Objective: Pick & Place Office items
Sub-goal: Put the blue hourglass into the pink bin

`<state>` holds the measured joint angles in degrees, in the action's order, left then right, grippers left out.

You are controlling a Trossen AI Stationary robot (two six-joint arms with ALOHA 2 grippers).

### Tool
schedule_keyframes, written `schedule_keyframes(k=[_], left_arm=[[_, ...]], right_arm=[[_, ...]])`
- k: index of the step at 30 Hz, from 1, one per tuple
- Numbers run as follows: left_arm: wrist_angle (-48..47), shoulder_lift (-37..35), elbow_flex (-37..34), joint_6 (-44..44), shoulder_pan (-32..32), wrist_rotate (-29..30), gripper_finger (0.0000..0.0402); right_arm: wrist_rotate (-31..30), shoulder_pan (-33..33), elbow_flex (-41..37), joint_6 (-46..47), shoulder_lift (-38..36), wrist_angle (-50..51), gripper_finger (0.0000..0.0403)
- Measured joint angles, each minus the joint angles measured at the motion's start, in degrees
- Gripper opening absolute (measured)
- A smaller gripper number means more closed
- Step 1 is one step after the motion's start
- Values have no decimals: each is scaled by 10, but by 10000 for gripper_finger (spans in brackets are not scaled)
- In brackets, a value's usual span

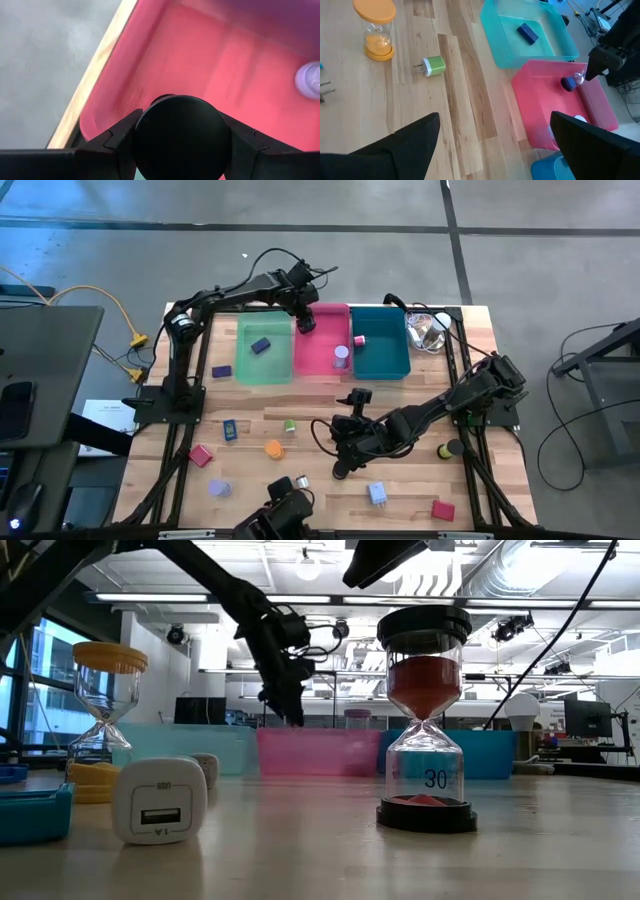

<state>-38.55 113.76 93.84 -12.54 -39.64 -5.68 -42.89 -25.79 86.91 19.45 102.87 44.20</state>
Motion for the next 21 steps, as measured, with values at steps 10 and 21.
schedule_keyframes(k=[10, 21], left_arm=[[15, 11, 0, 8, -11, 0, 200], [15, 13, 0, 14, -7, -1, 244]], right_arm=[[0, 8, -19, 1, 0, -7, 368], [18, 8, -19, 0, 0, -12, 368]])
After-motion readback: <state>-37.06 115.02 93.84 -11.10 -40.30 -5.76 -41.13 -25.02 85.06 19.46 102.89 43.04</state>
